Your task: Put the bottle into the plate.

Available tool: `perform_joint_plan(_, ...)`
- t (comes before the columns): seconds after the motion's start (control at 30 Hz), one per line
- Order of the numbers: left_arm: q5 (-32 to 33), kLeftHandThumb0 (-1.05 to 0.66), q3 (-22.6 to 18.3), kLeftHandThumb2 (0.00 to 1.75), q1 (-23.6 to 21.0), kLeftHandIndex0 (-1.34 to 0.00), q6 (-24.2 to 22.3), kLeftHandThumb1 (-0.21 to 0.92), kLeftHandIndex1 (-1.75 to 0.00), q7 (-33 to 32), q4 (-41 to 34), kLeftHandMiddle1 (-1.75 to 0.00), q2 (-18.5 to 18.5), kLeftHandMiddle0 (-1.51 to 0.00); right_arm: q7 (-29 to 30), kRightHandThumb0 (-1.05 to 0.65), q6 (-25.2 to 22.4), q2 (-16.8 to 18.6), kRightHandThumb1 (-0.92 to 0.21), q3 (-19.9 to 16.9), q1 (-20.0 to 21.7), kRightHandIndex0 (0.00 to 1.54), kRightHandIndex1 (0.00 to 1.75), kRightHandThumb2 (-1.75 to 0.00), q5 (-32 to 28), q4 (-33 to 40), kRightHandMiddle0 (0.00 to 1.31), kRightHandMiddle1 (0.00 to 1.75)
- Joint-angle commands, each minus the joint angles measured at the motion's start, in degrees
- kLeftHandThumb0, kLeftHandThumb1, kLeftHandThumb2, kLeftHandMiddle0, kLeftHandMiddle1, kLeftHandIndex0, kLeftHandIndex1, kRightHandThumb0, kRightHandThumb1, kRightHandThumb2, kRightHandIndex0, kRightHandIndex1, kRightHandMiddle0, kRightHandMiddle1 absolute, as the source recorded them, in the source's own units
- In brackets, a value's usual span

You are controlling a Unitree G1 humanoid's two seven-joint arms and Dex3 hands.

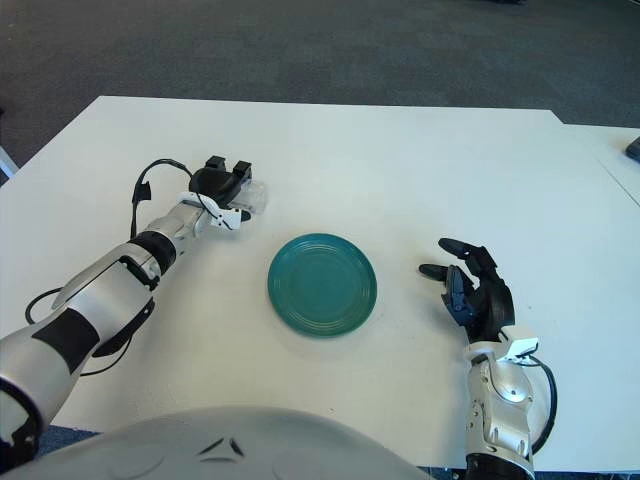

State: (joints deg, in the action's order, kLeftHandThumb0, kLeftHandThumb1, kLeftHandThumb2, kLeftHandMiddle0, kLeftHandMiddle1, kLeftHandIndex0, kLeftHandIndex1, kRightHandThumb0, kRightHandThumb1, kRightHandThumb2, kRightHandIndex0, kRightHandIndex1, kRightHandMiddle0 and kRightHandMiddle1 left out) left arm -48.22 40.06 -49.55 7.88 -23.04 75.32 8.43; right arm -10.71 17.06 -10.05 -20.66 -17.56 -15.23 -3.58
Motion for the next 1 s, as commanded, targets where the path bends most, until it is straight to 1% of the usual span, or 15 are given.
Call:
perform_joint_plan(0.0, -0.6, -0.42, 1.2, 1.12, 5.9, -0.49, 1.6, 0.47, -1.74, 0.8, 2.4, -1.75, -0.8, -0.81, 0.1, -0.52, -0.8, 0.2, -0.89, -0.5, 0.0, 0.57, 0.92, -0.59, -0.9, 1.0, 0.29, 1.00)
perform_joint_plan(0.07, -0.4, -0.42, 1.0, 1.13, 6.1, -0.49, 2.2, 0.46, -1.75, -0.2, 2.4, -1.75, -0.8, -0.87, 0.1, -0.52, -0.9, 0.2, -0.89, -0.6, 0.1, 0.57, 0.92, -0.59, -0.9, 0.9, 0.29, 1.00)
perform_joint_plan(0.17, 0.9, -0.42, -0.1, 1.13, 6.4, -0.49, 4.5, 0.46, -1.75, -1.4, 2.0, -1.75, -0.5, -0.93, 0.0, -0.52, -1.0, 0.2, -0.89, -0.6, 0.2, 0.57, 0.92, -0.59, -0.9, 0.8, 0.29, 1.00)
perform_joint_plan(0.27, 1.8, -0.42, -0.9, 1.13, 6.3, -0.49, 5.8, 0.46, -1.75, -2.0, 1.4, -1.75, -0.3, -0.97, 0.0, -0.52, -1.1, 0.2, -0.90, -0.7, 0.3, 0.57, 0.92, -0.58, -0.9, 0.8, 0.29, 1.00)
perform_joint_plan(0.53, 2.3, -0.42, -1.4, 1.14, 6.2, -0.49, 7.6, 0.46, -1.75, -5.7, -1.3, -1.75, 0.4, -1.02, -0.1, -0.52, -1.1, 0.1, -0.90, -0.8, 0.5, 0.57, 0.92, -0.58, -0.9, 0.6, 0.29, 1.00)
perform_joint_plan(0.77, 0.8, -0.42, -0.4, 1.14, 5.8, -0.50, 8.6, 0.45, -1.75, -11.1, -4.5, -1.75, 1.5, -1.04, 0.0, -0.52, -1.1, 0.1, -0.90, -0.8, 0.8, 0.57, 0.91, -0.58, -0.8, 0.2, 0.29, 1.00)
perform_joint_plan(0.97, -0.6, -0.42, 0.4, 1.15, 5.8, -0.50, 9.1, 0.45, -1.75, -13.3, -7.8, -1.75, 2.6, -1.04, 0.1, -0.52, -1.0, 0.3, -0.90, -0.6, 1.0, 0.57, 0.91, -0.57, -0.5, 0.0, 0.29, 1.00)
